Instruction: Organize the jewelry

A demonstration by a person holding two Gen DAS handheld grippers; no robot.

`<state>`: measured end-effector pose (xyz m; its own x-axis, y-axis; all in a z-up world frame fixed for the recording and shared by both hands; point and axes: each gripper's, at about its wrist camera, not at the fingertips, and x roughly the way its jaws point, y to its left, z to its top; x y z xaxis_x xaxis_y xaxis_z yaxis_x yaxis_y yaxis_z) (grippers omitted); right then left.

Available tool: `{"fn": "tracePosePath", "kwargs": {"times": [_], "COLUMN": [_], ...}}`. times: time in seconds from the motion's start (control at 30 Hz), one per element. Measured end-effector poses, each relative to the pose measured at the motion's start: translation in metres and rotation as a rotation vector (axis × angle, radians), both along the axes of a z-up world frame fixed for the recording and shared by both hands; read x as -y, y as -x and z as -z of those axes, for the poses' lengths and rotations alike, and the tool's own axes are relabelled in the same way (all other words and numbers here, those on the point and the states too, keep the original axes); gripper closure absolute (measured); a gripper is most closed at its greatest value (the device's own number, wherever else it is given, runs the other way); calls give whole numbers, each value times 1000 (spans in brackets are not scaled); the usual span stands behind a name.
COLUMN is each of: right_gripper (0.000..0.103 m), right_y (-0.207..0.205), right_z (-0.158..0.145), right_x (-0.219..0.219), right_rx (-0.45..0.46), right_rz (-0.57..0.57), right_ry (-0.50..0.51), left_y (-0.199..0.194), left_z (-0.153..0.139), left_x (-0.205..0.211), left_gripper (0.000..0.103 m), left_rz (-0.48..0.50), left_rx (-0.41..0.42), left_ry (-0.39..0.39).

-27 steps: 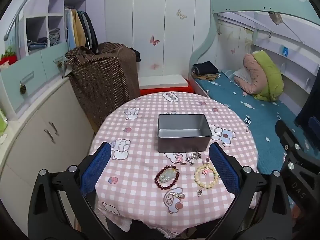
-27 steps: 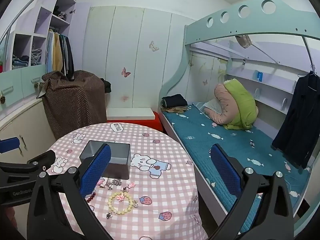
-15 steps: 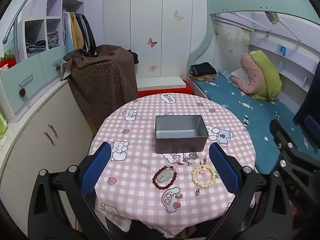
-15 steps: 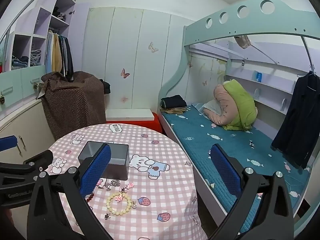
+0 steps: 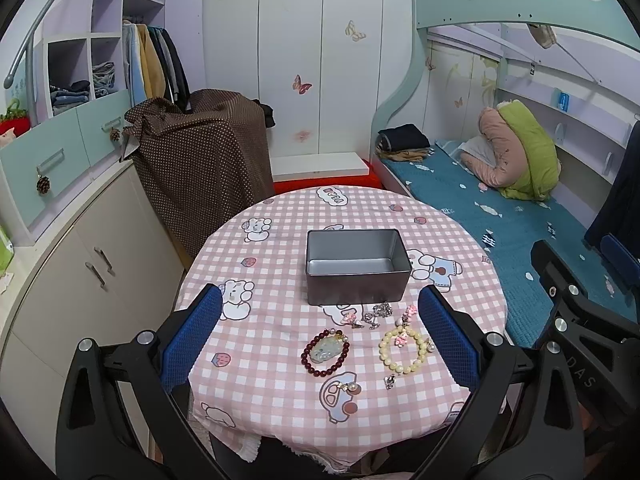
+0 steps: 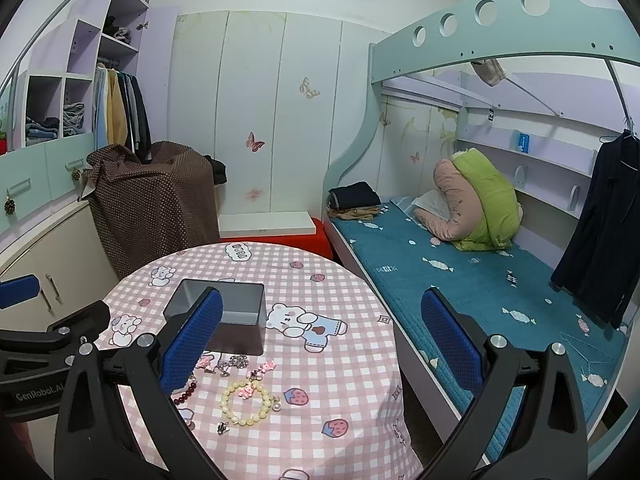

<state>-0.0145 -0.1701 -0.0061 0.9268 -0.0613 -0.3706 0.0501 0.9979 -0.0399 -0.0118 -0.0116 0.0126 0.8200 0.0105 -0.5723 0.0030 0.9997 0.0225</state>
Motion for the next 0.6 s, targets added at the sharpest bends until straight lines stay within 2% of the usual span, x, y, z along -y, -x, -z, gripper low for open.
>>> {"fn": "tracePosePath", "kwargs": {"times": [0.6], "right_gripper": [7], "right_y": [-1], "right_z": [0], "right_x": [2], "right_rx": [-11], "right_rz": [-4], "right_ry": [-16], "left_y": [0], "left_z": [-1], "left_x": [1], "left_gripper": [5], "left_rz": [-1], "left_rx": [2], "left_ry": [0]}}
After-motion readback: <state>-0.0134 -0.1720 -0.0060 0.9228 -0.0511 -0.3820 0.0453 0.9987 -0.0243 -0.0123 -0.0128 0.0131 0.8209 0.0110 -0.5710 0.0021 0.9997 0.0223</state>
